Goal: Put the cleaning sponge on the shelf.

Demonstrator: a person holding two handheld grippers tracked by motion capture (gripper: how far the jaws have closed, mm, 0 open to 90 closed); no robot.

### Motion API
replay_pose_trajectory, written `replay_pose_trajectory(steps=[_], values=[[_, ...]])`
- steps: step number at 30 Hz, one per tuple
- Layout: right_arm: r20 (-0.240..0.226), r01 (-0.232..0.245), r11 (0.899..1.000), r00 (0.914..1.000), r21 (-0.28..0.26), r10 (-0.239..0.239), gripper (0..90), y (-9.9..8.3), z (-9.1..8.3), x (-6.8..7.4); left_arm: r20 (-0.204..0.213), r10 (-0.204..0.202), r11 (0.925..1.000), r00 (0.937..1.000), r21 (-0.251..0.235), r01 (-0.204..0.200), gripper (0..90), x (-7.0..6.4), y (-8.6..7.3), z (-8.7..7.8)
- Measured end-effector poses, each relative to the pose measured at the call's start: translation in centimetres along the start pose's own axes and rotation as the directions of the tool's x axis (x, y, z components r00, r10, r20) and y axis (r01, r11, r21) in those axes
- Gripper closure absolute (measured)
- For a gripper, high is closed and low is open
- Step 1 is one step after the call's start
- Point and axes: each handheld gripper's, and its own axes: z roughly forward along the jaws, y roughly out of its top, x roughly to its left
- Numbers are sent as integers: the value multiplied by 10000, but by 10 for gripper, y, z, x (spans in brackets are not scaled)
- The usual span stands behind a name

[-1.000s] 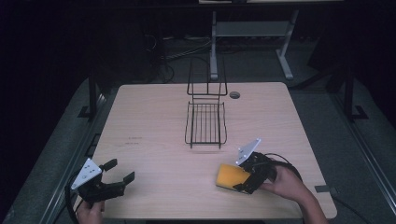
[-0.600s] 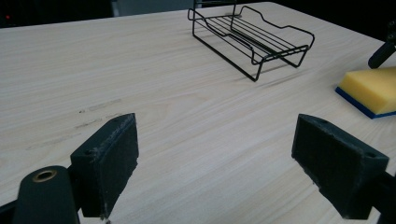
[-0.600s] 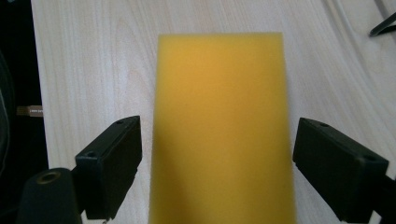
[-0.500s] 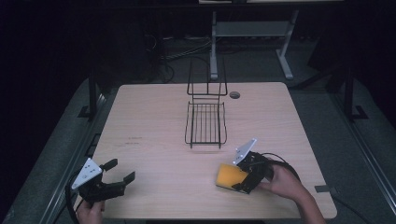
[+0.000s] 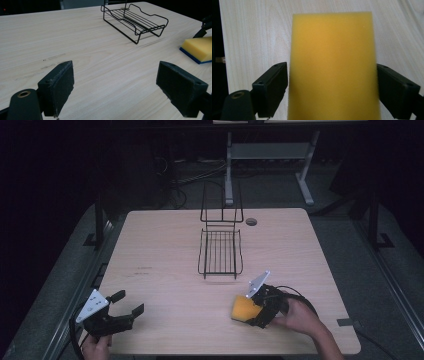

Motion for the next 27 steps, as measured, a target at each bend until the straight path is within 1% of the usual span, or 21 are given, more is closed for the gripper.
replay_pose_trajectory(steps=[4, 12, 18, 20, 27], values=[[114, 28, 9999, 9999, 153, -30, 153, 0, 2, 2, 19, 12, 10000, 10000, -13, -12, 141, 0, 0, 0], [349, 154, 9997, 9993, 173, -160, 156, -2, 2, 3, 32, 36, 10000, 10000, 13, -36, 140, -1, 0, 0], [353, 166, 9996, 9992, 235, -174, 163, -2, 4, 3, 23, 13, 10000, 10000, -9, -13, 140, 0, 0, 0], [329, 236, 9994, 9992, 249, -244, 188, -2, 5, 3, 18, 15, 10000, 10000, -8, -15, 140, 0, 0, 0], [397, 324, 9991, 9986, 286, -336, 213, -1, 5, 4, 7, 7, 10000, 10000, -31, -7, 140, 0, 0, -1]])
